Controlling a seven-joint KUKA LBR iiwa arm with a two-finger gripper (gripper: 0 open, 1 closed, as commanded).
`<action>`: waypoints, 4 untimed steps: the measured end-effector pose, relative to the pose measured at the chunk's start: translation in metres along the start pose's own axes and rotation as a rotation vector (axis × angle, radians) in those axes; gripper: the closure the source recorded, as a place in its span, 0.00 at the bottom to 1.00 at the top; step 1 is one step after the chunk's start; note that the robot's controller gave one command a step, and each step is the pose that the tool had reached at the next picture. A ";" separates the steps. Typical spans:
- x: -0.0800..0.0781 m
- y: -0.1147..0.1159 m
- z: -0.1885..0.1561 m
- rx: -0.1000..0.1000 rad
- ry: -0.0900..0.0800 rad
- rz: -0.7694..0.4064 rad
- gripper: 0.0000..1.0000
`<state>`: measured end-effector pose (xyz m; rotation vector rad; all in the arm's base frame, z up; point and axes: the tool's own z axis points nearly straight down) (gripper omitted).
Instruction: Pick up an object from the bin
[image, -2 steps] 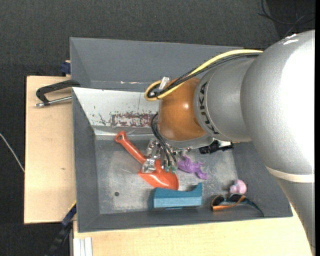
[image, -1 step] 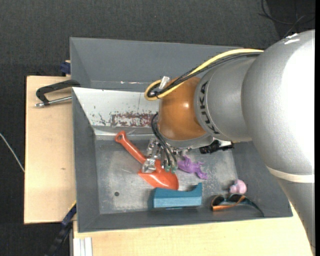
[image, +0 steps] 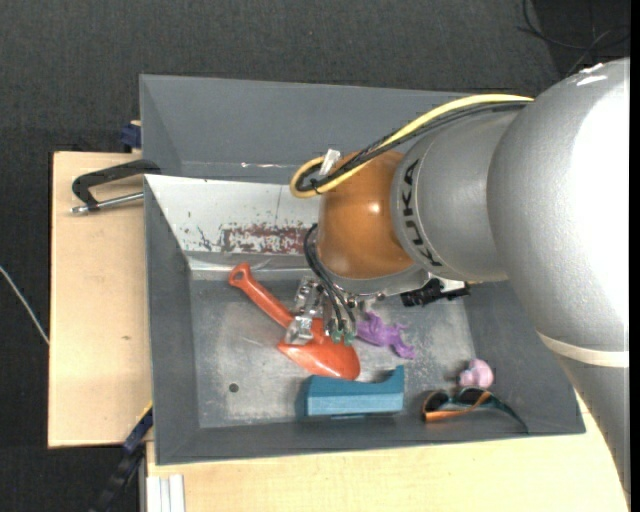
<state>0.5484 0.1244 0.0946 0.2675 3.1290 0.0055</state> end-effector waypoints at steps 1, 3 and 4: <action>0.001 -0.001 -0.014 0.003 0.005 0.000 1.00; 0.000 0.000 -0.059 0.002 0.000 0.000 1.00; -0.001 0.000 -0.075 0.001 -0.003 0.000 1.00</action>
Offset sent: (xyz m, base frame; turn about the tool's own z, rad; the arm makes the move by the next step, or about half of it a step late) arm -0.0002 0.0000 0.0136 0.0000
